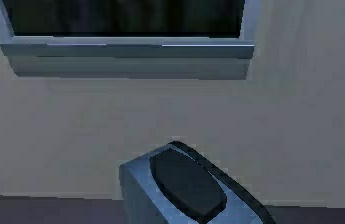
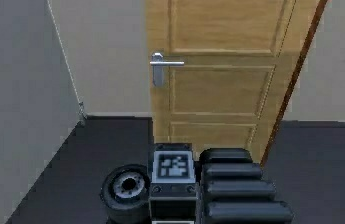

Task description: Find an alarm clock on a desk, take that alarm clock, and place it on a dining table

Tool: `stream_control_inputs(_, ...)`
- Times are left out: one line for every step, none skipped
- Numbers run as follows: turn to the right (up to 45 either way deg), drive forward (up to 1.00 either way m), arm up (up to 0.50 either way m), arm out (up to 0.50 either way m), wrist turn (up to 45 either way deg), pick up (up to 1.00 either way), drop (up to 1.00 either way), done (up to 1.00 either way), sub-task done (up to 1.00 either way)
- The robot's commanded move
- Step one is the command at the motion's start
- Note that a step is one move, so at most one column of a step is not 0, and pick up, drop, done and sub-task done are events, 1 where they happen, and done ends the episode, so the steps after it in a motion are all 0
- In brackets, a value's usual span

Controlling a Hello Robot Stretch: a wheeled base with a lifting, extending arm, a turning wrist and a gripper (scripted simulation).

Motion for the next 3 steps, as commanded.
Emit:
stream_control_inputs(0.0,0.5,0.0,0.0,0.0,0.0,0.0,0.0,0.0)
stream_control_inputs(-45.0,0.0,0.0,0.0,0.0,0.0,0.0,0.0,0.0)
stream_control_inputs(-45.0,0.0,0.0,0.0,0.0,0.0,0.0,0.0,0.0)
